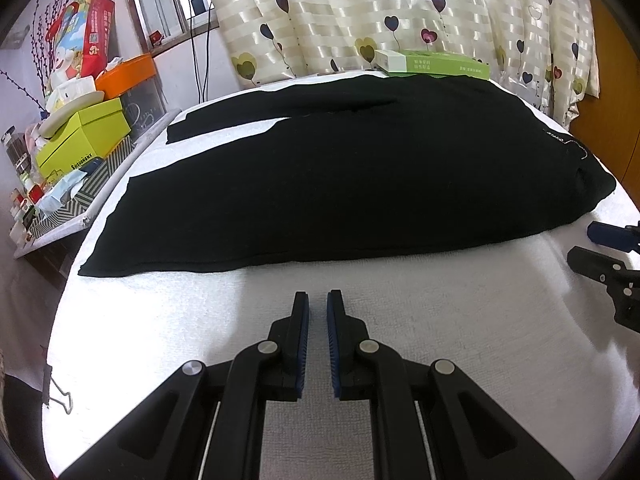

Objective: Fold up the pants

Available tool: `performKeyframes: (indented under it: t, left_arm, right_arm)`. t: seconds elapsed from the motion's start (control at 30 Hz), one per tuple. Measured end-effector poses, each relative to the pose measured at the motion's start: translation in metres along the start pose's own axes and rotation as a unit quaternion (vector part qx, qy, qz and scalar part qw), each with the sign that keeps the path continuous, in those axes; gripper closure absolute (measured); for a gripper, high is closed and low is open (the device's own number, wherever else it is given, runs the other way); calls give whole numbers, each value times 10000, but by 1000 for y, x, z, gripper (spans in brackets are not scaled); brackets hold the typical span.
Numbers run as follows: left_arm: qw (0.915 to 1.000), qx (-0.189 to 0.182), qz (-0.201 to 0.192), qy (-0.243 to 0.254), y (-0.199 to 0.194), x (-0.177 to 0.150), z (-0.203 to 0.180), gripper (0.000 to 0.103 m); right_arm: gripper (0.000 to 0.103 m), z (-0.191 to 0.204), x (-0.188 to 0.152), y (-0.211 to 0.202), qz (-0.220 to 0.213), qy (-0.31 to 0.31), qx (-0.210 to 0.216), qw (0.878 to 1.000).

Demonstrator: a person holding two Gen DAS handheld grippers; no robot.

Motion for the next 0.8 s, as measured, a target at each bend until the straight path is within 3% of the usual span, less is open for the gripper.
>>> performKeyframes:
  t: [0.8]
  left_arm:
    - [9987,-400,66,-318,2,1,5,92]
  right_arm:
    - [49,0,-1,1,1,-11,-14,10000]
Point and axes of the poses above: each gripper's, at about its wrist camera, not at the fingertips, and y roughly the way its jaws point, z to its left, x to its top, the point moved 6 cm from there along y, roughly the way its jaws point, and after that the axes turned 8 degrees about x, right-handed, at the moved point
